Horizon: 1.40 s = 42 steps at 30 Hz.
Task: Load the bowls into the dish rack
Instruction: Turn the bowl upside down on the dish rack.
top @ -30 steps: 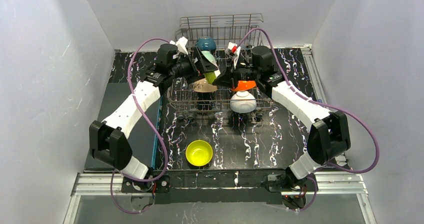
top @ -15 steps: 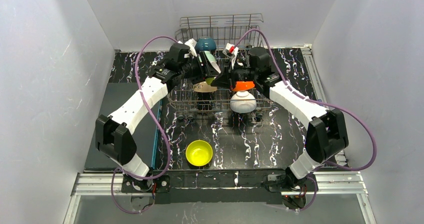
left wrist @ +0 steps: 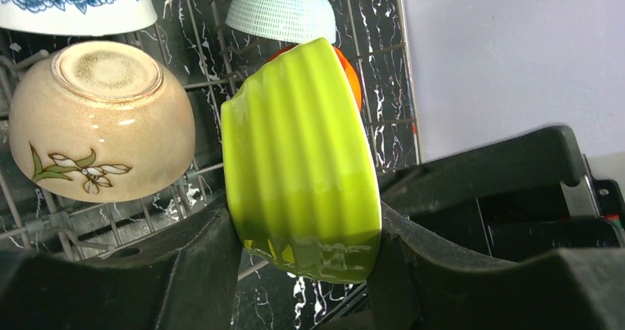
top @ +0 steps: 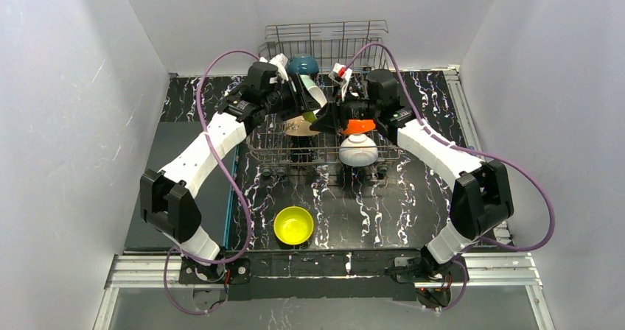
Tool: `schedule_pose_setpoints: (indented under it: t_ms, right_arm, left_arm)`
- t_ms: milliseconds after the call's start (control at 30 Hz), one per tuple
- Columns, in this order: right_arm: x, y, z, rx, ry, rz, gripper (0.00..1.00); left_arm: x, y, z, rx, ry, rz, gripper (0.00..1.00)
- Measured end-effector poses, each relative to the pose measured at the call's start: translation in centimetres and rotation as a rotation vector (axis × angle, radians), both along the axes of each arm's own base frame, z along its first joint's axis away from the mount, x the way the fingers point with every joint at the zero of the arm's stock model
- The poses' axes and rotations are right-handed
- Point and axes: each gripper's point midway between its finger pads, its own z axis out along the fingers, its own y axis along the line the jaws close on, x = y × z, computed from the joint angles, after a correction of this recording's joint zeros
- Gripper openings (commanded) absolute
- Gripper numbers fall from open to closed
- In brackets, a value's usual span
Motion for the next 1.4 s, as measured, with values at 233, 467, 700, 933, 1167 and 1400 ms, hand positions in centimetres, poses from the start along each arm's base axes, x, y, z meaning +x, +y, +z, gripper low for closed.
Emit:
schedule_pose_setpoints:
  t_ms: [233,467,700,933,1167,1400]
  right_arm:
    - [2.4,-1.2,0.2,-0.001,-0.011,-0.107,0.78]
    - [5.3,-4.3,0.7,0.041,0.025,-0.223,0.86]
    - [8.2,-8.4,0.8,0.063,0.083,-0.391,0.88]
    - [11.5,-13.8,0.1,0.074,0.152,-0.621,0.88]
    - [13.1,-17.0,-1.9,0.009,0.187,-0.791,0.89]
    - [13.5,-20.8,-5.5,-0.175,0.201,-0.974,0.88]
  left_arm:
    - [0.2,-0.2,-0.1,0.017,-0.040,-0.057,0.00]
    - [3.0,-1.0,-1.4,0.123,-0.124,-0.137,0.00]
    - [7.7,-2.5,-2.0,0.239,-0.265,-0.232,0.00]
    - [12.1,-3.9,-1.6,0.343,-0.430,-0.313,0.00]
    - [15.5,-4.7,-2.1,0.458,-0.617,-0.383,0.00]
    - [19.7,-5.9,-3.5,0.556,-0.782,-0.393,0.00]
